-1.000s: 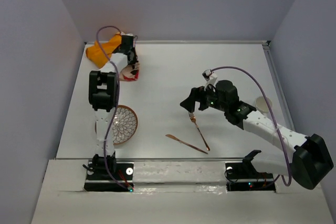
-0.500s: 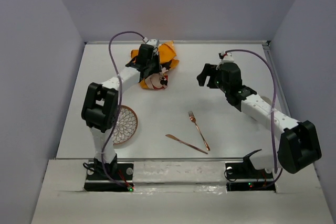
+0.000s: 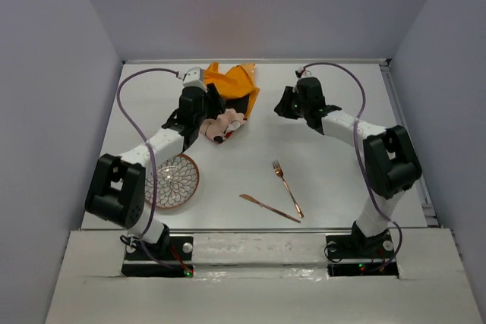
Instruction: Set the dinner table for one person
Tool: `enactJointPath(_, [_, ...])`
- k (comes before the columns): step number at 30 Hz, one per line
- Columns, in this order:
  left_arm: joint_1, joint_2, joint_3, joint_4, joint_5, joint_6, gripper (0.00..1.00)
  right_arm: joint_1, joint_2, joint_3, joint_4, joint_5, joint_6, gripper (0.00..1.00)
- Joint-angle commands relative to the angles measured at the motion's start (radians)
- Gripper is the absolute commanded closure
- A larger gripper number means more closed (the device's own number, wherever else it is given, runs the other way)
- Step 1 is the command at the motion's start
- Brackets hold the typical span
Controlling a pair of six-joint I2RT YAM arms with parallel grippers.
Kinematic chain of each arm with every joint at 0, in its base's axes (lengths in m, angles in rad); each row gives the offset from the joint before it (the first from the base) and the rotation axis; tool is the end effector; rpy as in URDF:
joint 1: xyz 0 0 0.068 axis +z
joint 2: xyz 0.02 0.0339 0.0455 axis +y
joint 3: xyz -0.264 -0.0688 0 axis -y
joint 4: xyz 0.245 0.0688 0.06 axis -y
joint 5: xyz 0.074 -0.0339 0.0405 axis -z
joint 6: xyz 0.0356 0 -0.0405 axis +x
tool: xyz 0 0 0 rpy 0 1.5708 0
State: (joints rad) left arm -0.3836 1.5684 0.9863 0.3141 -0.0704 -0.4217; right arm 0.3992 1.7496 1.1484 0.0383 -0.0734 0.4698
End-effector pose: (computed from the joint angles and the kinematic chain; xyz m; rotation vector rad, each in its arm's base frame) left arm 0.3372 -0.1334 0.2639 -0.0857 1.8654 -0.4972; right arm 0.3634 0.1561 0.2258 0.0330 2.1894 0.5811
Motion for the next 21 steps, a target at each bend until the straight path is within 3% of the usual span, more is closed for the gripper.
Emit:
enactJointPath(1, [-0.015,-0.162,-0.246,0.17,-0.114,-0.121,0.38,-0.007,0.143,0.183,0.092,-0.023,0.092,0.71])
enactJointPath(3, [-0.015,-0.232,-0.357,0.19,-0.15,-0.162,0.39,-0.007,0.247,0.281,0.101,0.009,0.115,0.68])
enactJointPath(4, [-0.015,-0.255,-0.383,0.189,-0.161,-0.17,0.39,-0.007,0.284,0.318,0.1,0.018,0.118,0.56])
enactJointPath(5, [-0.014,-0.275,-0.409,0.189,-0.167,-0.176,0.39,-0.007,0.322,0.356,0.083,0.024,0.124,0.52])
enactJointPath(9, [-0.009,-0.335,-0.485,0.174,-0.163,-0.201,0.39,0.003,0.487,0.523,0.022,0.032,0.133,0.44])
enactJointPath(12, [-0.001,-0.323,-0.505,0.177,-0.144,-0.21,0.39,0.012,0.606,0.638,-0.026,0.024,0.113,0.43])
enactJointPath(21, [0.054,-0.274,-0.506,0.215,-0.062,-0.2,0.39,0.055,0.764,0.948,-0.288,0.067,0.076,0.49])
